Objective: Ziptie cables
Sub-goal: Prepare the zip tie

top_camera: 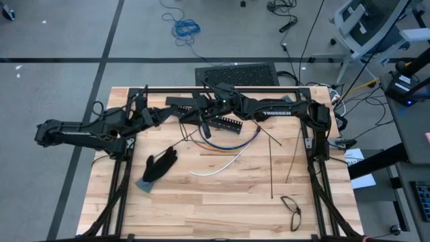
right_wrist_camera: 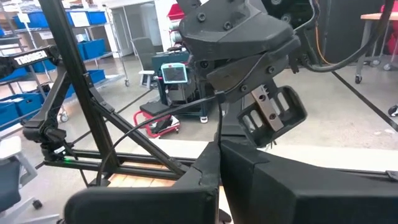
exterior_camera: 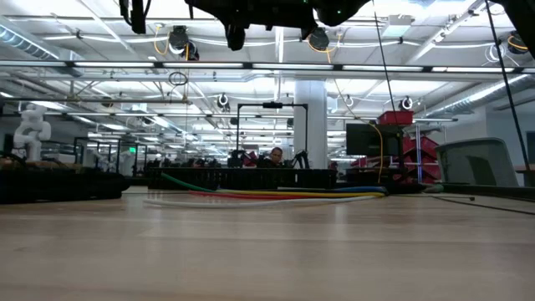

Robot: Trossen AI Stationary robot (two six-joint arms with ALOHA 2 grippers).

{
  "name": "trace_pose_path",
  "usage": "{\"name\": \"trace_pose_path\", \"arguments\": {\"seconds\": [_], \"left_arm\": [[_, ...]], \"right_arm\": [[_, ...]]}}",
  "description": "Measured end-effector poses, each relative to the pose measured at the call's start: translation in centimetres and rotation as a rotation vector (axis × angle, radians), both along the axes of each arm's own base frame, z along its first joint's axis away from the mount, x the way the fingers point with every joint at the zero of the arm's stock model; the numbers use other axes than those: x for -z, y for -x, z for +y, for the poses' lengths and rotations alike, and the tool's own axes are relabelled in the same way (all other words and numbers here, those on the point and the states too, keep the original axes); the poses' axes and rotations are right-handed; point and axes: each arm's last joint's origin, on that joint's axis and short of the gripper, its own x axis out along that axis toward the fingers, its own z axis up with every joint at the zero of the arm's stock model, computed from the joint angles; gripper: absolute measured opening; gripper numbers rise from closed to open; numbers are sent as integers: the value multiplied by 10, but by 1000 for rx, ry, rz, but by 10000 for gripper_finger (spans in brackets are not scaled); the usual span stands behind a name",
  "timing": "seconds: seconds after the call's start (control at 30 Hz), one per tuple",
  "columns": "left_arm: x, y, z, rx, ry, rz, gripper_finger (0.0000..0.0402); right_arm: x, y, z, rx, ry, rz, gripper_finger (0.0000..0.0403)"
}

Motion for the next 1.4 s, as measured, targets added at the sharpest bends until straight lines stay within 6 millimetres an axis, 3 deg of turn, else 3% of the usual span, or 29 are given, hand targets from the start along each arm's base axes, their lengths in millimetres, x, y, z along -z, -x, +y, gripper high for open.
{"name": "trace_pose_path", "arguments": {"seconds": [1.4], "left_arm": [[-12,25,13,-122,-36,-85,0]], "right_arm": [[7,1,1,-10,-27,71,0]]}}
